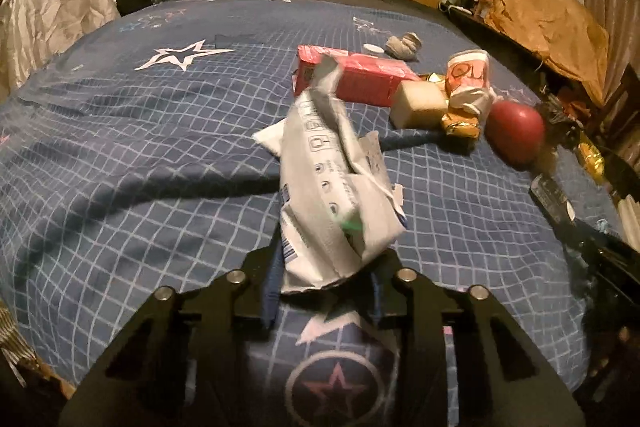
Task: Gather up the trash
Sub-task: 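Grasp the black-and-white packet with the right tool while the left tool holds the wrapper, then carry the wrapper and packet over the white bucket with both tools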
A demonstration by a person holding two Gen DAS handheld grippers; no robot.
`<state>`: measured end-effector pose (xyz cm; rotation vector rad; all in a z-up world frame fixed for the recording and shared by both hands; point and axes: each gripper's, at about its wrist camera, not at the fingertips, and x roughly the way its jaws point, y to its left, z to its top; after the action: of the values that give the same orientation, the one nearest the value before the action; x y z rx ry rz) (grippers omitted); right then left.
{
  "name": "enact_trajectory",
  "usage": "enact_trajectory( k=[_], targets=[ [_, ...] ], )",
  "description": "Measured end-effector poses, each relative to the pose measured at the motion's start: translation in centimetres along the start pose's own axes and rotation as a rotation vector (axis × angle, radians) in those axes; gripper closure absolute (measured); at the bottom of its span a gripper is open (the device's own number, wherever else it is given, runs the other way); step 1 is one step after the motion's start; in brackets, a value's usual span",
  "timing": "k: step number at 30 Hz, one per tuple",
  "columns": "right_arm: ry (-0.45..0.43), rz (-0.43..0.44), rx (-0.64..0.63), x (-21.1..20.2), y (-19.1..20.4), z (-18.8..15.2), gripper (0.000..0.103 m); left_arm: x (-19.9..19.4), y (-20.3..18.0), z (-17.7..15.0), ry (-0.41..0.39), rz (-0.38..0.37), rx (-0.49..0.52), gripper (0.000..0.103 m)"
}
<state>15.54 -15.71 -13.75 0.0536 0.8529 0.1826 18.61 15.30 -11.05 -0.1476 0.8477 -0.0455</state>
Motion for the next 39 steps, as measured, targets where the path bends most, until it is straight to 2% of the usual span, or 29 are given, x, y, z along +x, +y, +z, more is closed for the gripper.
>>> enact_trajectory(
  k=[4, 7, 20, 28, 39],
  targets=[
    [-0.015, 0.013, 0.016, -0.9, -0.1, -0.6, 0.08, -1.2, -1.0, -0.4, -0.004, 0.015, 0.008, 0.074],
    [-0.021, 0.027, 0.019, -1.7, -0.3, -1.2, 0.083, -1.9, -2.4, -0.8, -0.01, 0.029, 0.038, 0.074],
    [-0.102, 0.073, 0.044, -7.0, -0.8, -3.0, 0.084, -4.7, -6.9, -1.2, -0.029, 0.046, 0.114, 0.075],
    [-0.119, 0.082, 0.056, -8.9, -1.4, -4.2, 0.084, -5.1, -9.5, -1.7, -0.02, 0.062, 0.167, 0.075],
    [-0.195, 0.084, 0.115, -12.4, -4.3, -4.5, 0.084, -6.1, -13.0, -1.5, -0.045, 0.063, 0.231, 0.075]
  ],
)
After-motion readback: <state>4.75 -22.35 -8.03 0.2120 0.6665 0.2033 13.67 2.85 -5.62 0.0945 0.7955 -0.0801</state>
